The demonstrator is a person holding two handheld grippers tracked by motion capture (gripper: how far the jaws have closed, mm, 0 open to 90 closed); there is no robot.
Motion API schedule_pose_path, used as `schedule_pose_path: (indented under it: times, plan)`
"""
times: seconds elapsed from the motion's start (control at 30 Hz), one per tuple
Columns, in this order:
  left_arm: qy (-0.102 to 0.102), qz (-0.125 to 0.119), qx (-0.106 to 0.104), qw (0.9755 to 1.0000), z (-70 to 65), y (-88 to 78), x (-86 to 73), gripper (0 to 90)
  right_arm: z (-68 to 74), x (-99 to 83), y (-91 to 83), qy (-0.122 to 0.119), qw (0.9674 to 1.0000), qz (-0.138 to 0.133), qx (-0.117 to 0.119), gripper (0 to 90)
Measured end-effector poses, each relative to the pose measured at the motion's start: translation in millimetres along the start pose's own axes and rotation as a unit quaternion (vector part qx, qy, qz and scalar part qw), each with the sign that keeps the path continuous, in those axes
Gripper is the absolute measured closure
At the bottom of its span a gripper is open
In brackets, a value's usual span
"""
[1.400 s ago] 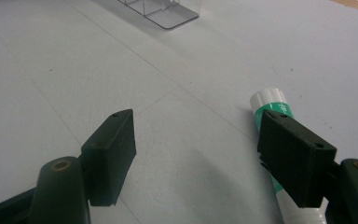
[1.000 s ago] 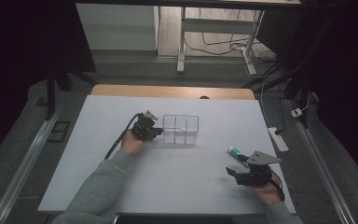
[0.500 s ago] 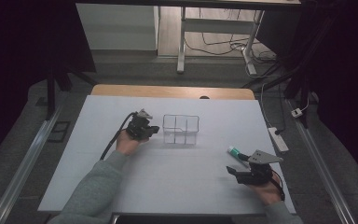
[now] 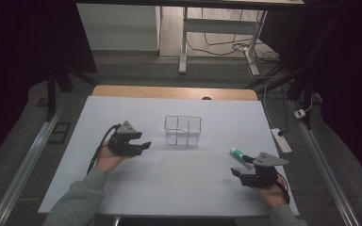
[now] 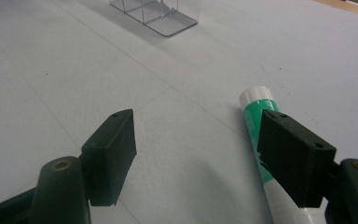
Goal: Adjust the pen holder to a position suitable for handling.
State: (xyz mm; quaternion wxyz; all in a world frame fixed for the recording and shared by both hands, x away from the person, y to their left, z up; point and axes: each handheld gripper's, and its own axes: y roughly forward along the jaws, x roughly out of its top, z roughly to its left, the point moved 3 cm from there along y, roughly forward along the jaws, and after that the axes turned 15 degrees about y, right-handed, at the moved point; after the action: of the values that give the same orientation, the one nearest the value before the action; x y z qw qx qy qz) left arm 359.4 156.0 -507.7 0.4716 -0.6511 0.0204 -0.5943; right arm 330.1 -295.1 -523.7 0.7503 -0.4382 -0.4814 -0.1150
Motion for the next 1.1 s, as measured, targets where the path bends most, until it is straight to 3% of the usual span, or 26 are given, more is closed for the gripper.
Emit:
schedule_pose_path:
  times: [0.2, 0.5, 0.8, 1.1]
  plan:
    - [0.001, -0.008, 0.004, 1.0000, -12.7, -19.3, -15.0, 33.5, -3.9, -2.1, -3.9, 0.010, 0.9999, -0.004, -0.004, 27.2]
    - [-0.008, -0.014, 0.018, 0.9997, -25.0, -42.7, -44.1, 30.2, -3.9, -0.9, -0.2, 0.002, 1.0000, -0.001, -0.001, 27.2]
    - [-0.011, -0.007, 0.030, 0.9995, -25.0, -53.2, -64.2, 28.5, -2.4, -1.5, 0.4, -0.002, 1.0000, -0.001, -0.001, 27.3]
    - [-0.015, -0.002, 0.032, 0.9994, -23.5, -52.6, -67.6, 27.9, -2.8, -1.4, 1.4, -0.006, 1.0000, 0.005, -0.003, 27.2]
